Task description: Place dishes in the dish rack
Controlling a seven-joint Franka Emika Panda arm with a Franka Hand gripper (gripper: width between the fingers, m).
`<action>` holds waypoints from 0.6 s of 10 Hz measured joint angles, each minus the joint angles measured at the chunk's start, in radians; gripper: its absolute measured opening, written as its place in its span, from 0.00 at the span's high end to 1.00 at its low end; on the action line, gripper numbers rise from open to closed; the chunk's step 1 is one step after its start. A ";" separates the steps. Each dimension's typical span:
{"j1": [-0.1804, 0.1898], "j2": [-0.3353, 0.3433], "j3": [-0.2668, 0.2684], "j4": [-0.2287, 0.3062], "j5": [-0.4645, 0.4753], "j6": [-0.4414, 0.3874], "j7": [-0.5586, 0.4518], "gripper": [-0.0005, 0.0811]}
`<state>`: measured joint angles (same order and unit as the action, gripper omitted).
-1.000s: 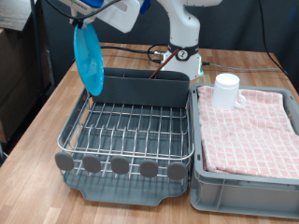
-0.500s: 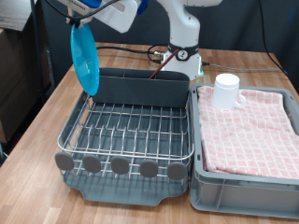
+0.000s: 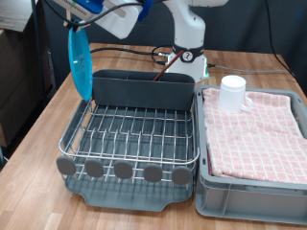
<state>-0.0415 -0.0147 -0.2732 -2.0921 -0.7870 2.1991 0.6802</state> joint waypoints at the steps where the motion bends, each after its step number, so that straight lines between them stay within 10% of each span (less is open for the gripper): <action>1: 0.000 0.011 -0.009 -0.013 -0.009 0.034 0.001 0.97; 6: 0.000 0.054 -0.030 -0.073 -0.044 0.148 0.044 0.97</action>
<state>-0.0415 0.0391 -0.3036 -2.1651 -0.8315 2.3470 0.7243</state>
